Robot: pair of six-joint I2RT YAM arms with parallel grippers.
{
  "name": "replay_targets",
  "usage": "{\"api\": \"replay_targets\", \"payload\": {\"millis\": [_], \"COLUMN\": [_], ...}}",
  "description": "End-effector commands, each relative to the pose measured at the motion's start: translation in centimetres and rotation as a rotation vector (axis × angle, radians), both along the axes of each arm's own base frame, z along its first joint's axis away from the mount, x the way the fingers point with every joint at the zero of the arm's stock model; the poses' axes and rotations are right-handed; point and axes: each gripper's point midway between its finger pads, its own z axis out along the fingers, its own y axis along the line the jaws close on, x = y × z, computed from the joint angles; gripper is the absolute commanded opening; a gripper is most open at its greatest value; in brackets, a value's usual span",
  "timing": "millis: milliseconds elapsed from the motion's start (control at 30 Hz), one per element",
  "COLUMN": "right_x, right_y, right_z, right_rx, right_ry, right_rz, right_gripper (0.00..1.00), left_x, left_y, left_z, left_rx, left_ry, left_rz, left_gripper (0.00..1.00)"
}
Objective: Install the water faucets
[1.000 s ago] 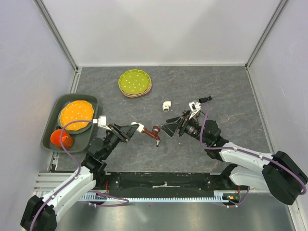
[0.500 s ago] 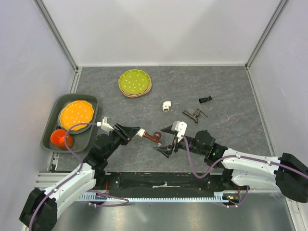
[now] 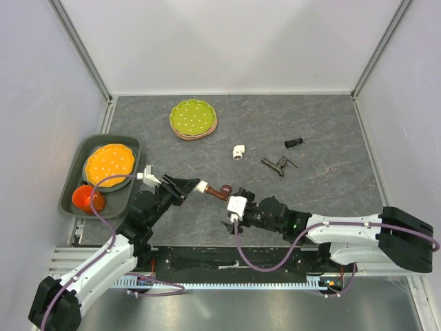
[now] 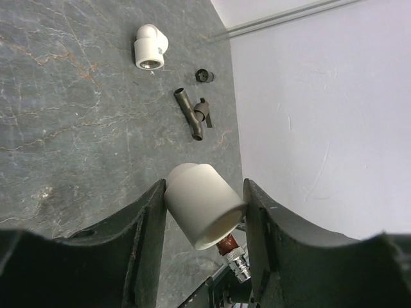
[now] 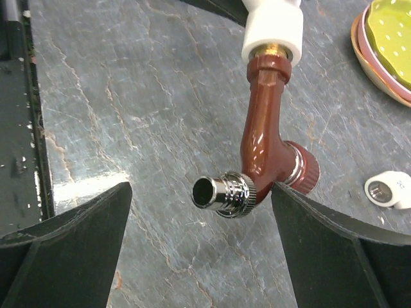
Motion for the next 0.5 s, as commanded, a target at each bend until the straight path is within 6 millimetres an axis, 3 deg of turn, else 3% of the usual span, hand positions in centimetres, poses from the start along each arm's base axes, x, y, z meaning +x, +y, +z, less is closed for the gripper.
{"api": "replay_targets", "payload": {"millis": [0, 300, 400, 467], "right_x": [1.9, 2.0, 2.0, 2.0], "right_y": [0.6, 0.7, 1.0, 1.0], "right_z": [2.8, 4.7, 4.5, 4.4], "right_rx": [0.064, 0.187, 0.190, 0.195], "right_ry": [-0.082, -0.072, -0.052, -0.039], "right_rz": [-0.086, -0.112, -0.114, -0.122], "right_gripper": [0.95, 0.81, 0.72, 0.59], "left_x": [0.1, -0.4, -0.6, -0.7], "left_y": [-0.4, -1.0, -1.2, -1.3], "left_z": [4.4, 5.3, 5.7, 5.8], "left_rx": [-0.092, -0.097, -0.102, -0.102], "left_ry": [-0.074, -0.103, -0.116, -0.123], "left_rz": [-0.011, -0.062, -0.076, -0.081], "left_gripper": [0.02, 0.02, 0.02, 0.02]}}
